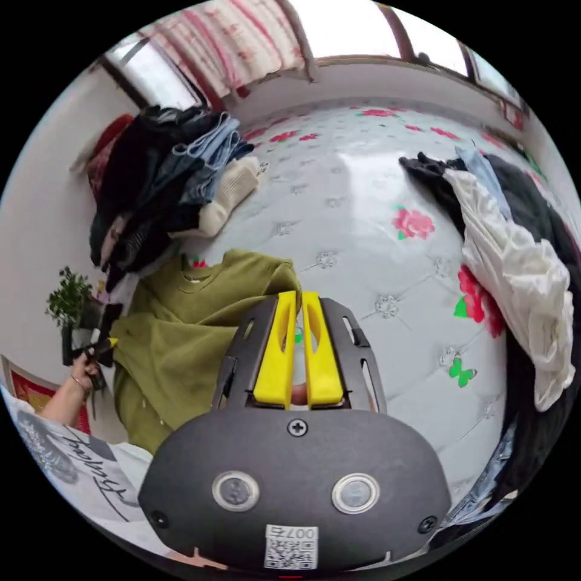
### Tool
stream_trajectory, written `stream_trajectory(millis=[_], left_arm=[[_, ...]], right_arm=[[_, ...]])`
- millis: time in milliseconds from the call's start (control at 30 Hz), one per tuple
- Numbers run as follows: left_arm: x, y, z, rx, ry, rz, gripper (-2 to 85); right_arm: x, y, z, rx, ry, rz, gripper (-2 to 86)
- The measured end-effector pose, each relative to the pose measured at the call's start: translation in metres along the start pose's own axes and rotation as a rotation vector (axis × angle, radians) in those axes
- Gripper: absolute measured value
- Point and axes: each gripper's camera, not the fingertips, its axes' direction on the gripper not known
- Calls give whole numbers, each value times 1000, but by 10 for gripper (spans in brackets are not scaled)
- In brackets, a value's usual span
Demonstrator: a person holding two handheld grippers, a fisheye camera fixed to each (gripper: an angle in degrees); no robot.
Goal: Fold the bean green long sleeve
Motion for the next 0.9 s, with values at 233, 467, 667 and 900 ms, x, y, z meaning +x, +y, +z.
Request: stream_trajectory(millis=[233, 467, 667, 900], left_arm=[[0, -16, 36, -73, -28, -22, 51], [24, -13, 13, -54, -51, -23, 43], [31, 12, -46, 110, -57, -79, 64], [62, 62, -36, 12, -76, -50, 79]], right_arm=[[76, 37, -49, 51, -185, 231, 20], [-43, 33, 15, -142, 39, -45, 12], [-51, 37, 13, -104, 112, -13, 15], [-62, 133, -68, 19, -25, 18, 44]])
